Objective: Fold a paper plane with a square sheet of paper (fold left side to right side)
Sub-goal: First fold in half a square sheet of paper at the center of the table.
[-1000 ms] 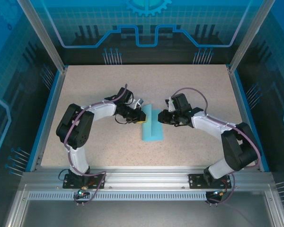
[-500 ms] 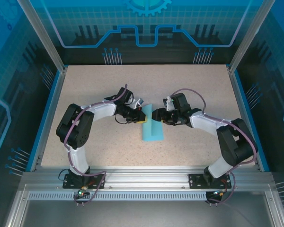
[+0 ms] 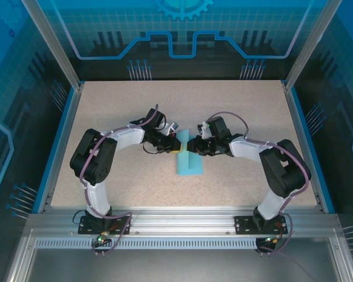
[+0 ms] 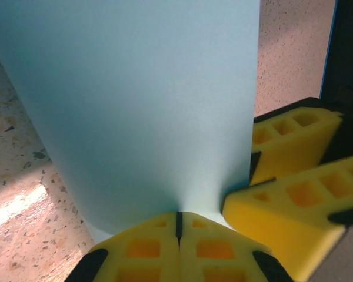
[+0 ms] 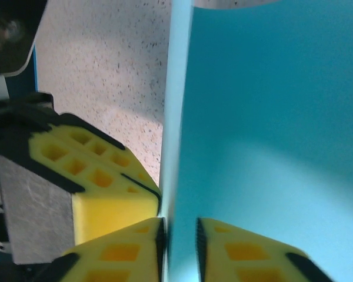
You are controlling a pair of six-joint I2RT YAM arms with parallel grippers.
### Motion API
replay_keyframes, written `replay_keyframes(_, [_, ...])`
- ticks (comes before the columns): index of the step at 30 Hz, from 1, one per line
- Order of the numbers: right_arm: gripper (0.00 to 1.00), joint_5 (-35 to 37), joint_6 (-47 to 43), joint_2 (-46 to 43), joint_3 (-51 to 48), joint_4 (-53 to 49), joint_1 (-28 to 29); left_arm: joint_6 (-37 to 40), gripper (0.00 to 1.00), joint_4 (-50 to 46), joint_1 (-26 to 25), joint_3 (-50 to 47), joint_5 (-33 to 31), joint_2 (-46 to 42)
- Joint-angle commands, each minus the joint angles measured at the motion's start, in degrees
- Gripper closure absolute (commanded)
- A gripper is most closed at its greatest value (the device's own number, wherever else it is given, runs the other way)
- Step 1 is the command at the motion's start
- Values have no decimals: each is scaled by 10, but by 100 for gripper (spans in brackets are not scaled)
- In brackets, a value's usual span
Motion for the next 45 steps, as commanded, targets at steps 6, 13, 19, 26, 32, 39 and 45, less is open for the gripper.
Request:
replay_keyframes(6, [94, 31, -38, 4, 26, -62, 6, 10, 86, -28, -4, 9, -31, -16])
replay_keyframes(13, [93, 94, -75, 7, 47, -135, 6, 7, 65, -33, -4, 6, -55, -25])
replay_keyframes(19, [92, 130, -88, 19, 63, -168, 5, 4, 52, -42, -5, 9, -65, -14])
replay_keyframes(26, [92, 149, -89, 32, 66, -181, 6, -6, 45, -50, -12, 22, -71, 8])
replay_keyframes(32, [92, 160, -88, 40, 65, -182, 6, -9, 45, -59, -23, 38, -76, 28])
replay_keyframes(39, [91, 171, -88, 44, 63, -186, 6, -9, 45, -79, -32, 58, -87, 51])
replay_keyframes(45, [90, 175, -88, 47, 62, -186, 6, -10, 47, -92, -40, 73, -93, 70])
